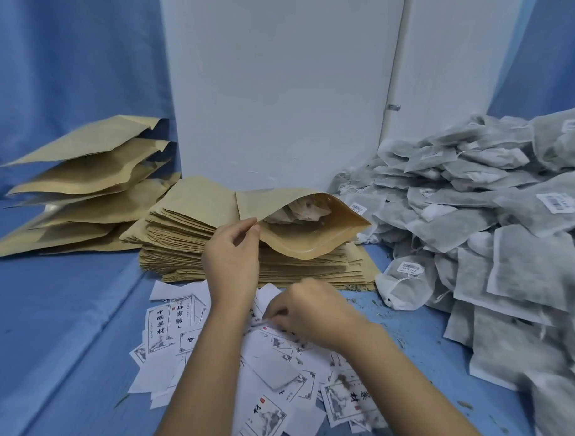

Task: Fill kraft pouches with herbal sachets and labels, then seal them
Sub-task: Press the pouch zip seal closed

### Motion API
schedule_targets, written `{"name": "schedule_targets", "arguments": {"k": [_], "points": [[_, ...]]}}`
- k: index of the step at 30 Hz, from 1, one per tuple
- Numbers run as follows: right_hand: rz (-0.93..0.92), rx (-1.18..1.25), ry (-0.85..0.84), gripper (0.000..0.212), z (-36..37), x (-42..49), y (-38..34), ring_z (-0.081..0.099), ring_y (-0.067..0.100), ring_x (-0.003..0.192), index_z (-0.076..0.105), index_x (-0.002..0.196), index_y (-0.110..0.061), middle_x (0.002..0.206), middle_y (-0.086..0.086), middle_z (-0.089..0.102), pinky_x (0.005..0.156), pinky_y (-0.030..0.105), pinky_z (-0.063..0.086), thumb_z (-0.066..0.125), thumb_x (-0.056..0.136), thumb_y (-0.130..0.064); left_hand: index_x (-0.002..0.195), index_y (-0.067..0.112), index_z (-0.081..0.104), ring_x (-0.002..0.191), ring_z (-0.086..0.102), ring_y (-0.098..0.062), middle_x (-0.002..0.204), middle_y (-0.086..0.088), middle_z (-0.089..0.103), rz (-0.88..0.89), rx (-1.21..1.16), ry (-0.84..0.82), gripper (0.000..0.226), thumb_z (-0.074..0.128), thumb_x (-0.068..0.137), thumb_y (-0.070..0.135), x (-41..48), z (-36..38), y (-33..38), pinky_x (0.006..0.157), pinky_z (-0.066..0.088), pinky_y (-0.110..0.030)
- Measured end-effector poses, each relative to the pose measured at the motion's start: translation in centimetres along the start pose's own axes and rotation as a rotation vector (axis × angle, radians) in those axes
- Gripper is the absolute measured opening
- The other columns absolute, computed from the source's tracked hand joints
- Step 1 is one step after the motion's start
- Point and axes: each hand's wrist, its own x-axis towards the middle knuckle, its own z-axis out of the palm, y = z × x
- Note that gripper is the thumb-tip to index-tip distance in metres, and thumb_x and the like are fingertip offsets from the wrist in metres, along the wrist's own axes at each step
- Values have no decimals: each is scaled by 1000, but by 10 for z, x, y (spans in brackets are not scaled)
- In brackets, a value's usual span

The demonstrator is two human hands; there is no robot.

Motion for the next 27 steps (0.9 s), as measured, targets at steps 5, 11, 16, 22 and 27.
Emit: {"name": "schedule_targets", "arguments": {"k": [5, 11, 16, 22, 27], "points": [[128, 253, 1011, 15, -22, -5, 7, 56, 13, 76, 65, 97, -8, 88, 0, 65, 65, 26, 45, 52, 90, -9, 104, 16, 72, 100, 62, -10, 107, 5, 67, 66, 67, 14, 18, 59, 91, 15, -2, 0, 0, 94, 49, -30], [207, 100, 990, 10, -27, -7, 19, 57, 24, 87, 68, 94, -3, 93, 8, 61, 70, 34, 48, 58, 89, -3, 97, 12, 73, 78, 55, 16, 89, 15, 62, 239, 127, 37, 14, 61, 89, 11, -12, 4, 1, 69, 37, 1], [241, -16, 885, 8, -31, -3, 16, 54, 30, 78, 75, 90, -7, 81, 11, 56, 51, 39, 47, 69, 83, -7, 86, 5, 74, 74, 58, 9, 84, 2, 63, 423, 134, 88, 11, 65, 83, -1, -22, 8, 5, 68, 41, -4], [321, -119, 687, 17, -35, -1, 14, 52, 24, 94, 75, 98, -14, 90, 3, 64, 61, 27, 30, 60, 90, -18, 84, 1, 72, 71, 54, -5, 81, -4, 62, 599, 131, 162, 10, 63, 81, 0, -30, 11, 4, 67, 44, -13], [333, -158, 534, 30, -36, 1, 16, 45, 18, 107, 67, 111, -19, 108, -1, 64, 70, 26, 29, 41, 97, -28, 81, -2, 71, 70, 53, -7, 79, -5, 59, 632, 106, 204, 9, 62, 79, -2, -30, 12, 4, 65, 43, -12]]}}
